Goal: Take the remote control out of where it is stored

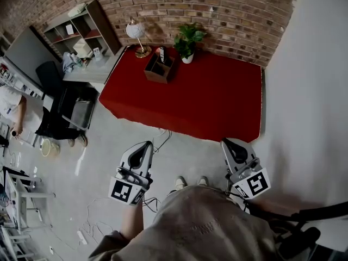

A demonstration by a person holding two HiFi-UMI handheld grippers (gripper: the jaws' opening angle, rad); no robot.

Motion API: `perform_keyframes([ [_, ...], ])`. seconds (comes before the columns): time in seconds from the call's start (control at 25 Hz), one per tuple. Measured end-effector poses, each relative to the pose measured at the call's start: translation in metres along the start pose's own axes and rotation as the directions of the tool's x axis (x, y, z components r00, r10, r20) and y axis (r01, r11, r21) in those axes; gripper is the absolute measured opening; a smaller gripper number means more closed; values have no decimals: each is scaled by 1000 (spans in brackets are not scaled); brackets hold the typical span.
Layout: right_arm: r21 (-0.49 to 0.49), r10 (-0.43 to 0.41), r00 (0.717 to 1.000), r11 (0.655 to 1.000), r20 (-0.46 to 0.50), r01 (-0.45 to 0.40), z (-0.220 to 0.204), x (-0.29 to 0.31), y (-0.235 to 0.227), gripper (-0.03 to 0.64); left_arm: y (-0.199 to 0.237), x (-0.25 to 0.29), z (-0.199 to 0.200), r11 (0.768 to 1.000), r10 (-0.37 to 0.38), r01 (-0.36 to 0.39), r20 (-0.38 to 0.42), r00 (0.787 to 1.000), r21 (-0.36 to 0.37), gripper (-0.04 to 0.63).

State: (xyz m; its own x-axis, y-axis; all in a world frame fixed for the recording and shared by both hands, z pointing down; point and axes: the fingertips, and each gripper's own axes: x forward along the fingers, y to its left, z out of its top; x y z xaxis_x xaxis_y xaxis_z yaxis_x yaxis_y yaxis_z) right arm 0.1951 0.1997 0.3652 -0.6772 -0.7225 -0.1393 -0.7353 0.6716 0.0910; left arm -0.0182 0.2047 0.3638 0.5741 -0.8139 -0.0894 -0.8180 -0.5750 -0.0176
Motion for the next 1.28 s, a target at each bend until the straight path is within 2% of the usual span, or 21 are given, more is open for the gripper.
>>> perform_keyframes([
  [0.12,5,2,1000,1000,-2,-2,-4,-1,-1,12,-8,1,0,1000,-26,26,15,1000,-3,-2],
  [0.28,23,13,1000,1000,1,-13,-2,-3,-1,12,-15,0,0,999,-37,37,-6,999,-6,-2],
  [0.6,17,14,1000,1000,0,-14,0,-5,-8,12,-18,7,1,999,-36,36,-5,999,-13,-2],
  [0.8,22,20,1000,1000,-5,-20,-3,-9,-11,12,-21,10,-2,1000,-16,16,-7,1000,-16,-2],
  [1.28,17,57,998,998,-5,-56,-10,-8,-33,12,-24,15,-16,998,58,-58,-70,996,-2,-2],
])
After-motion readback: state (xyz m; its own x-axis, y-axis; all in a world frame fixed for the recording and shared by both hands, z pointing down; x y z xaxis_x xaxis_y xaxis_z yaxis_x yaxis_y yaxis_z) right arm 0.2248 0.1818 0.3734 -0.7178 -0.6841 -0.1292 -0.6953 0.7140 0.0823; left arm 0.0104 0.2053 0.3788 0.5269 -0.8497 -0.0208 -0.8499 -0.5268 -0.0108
